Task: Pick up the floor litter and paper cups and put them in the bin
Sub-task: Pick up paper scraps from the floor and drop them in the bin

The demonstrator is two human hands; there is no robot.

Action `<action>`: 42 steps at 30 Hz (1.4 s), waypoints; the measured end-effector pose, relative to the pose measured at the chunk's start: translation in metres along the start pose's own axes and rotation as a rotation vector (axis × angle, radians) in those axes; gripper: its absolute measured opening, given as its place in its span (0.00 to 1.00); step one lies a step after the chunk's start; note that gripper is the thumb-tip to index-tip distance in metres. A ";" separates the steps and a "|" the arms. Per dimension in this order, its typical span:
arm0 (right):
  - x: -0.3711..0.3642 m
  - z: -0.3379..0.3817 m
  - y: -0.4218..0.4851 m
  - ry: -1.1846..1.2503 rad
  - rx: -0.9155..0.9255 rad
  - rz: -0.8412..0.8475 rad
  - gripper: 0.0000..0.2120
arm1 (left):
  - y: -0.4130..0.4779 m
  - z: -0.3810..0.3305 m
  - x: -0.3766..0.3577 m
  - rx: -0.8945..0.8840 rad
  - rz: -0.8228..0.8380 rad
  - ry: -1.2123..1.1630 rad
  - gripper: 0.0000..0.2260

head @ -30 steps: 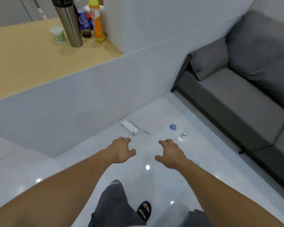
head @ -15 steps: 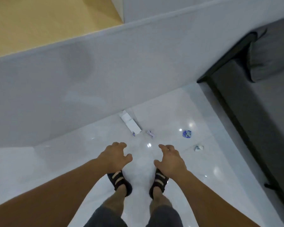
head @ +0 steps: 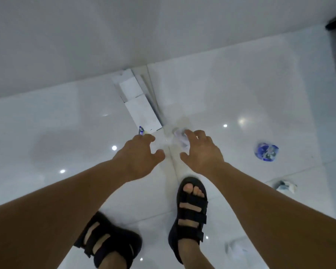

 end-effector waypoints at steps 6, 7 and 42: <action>-0.054 -0.021 0.072 0.003 0.027 -0.183 0.26 | 0.065 0.033 -0.051 0.004 0.007 -0.146 0.28; -0.058 -0.020 0.073 -0.001 0.048 -0.208 0.24 | 0.065 0.036 -0.057 -0.001 0.019 -0.165 0.28; -0.014 0.180 0.024 -0.105 0.229 -0.237 0.49 | -0.081 0.195 0.043 0.108 -0.363 -0.954 0.13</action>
Point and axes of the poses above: each hand's wrist, its own y-axis towards the middle knuckle, its own x-axis out of the back of the hand, z = x × y, the point moved 2 cm from there along y, towards the middle knuckle, and after that the axes turned 9 degrees about z, right-handed, at the moved point
